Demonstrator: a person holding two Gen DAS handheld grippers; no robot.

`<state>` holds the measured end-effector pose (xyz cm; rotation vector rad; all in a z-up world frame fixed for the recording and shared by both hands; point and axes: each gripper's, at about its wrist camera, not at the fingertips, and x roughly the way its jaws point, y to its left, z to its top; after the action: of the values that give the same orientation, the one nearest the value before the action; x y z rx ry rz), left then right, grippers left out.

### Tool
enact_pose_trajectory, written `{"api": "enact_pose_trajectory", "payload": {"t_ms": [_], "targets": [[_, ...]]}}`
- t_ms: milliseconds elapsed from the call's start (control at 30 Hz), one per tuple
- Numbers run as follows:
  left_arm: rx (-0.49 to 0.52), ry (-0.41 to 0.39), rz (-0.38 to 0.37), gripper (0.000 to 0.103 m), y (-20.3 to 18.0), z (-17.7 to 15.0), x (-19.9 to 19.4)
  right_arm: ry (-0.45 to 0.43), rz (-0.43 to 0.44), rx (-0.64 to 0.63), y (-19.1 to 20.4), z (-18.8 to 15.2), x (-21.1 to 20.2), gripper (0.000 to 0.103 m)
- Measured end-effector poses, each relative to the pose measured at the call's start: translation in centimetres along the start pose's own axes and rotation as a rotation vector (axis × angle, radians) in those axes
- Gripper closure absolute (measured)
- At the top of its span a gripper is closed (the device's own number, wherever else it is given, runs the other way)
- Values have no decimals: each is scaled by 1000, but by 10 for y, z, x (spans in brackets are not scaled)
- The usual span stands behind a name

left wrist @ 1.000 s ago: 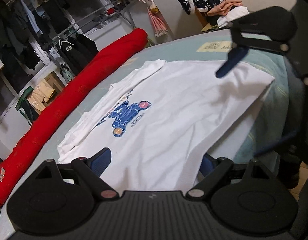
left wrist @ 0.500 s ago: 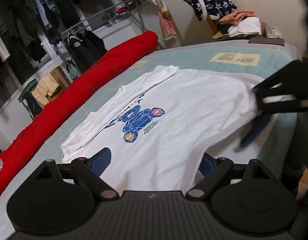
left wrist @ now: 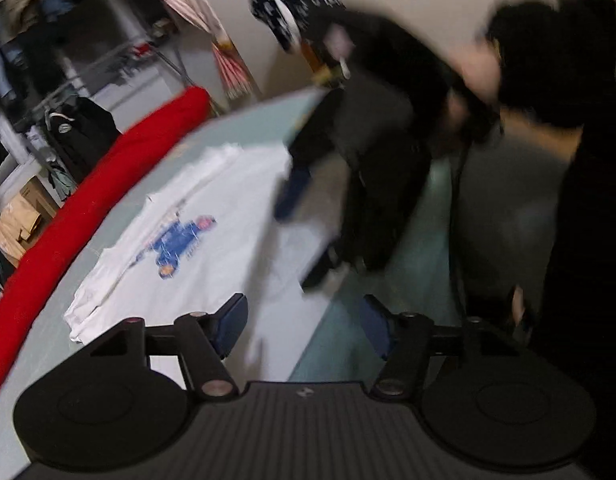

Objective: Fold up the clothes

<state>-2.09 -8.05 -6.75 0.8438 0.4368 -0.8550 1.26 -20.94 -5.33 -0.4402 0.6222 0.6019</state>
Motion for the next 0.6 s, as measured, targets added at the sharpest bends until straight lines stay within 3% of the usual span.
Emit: {"api": "enact_pose_trajectory", "payload": {"t_ms": [33,100,267,467,600], "targets": [[34,35,11,55,-3,-1,11,-5,-1,3,-1,0,-1,25],[87,90,31,61,-7,-1,32,-15,-2,9,-2,0,-4,25],[220,151,74,62,-14,1,62,-19,-19,-1,-3,-2,-10,25],[202,112,130,59,-5,11,54,-34,-15,23,-8,-7,-14,25],[165,104,136,59,0,11,54,-39,35,0,-3,-10,-15,25]]}}
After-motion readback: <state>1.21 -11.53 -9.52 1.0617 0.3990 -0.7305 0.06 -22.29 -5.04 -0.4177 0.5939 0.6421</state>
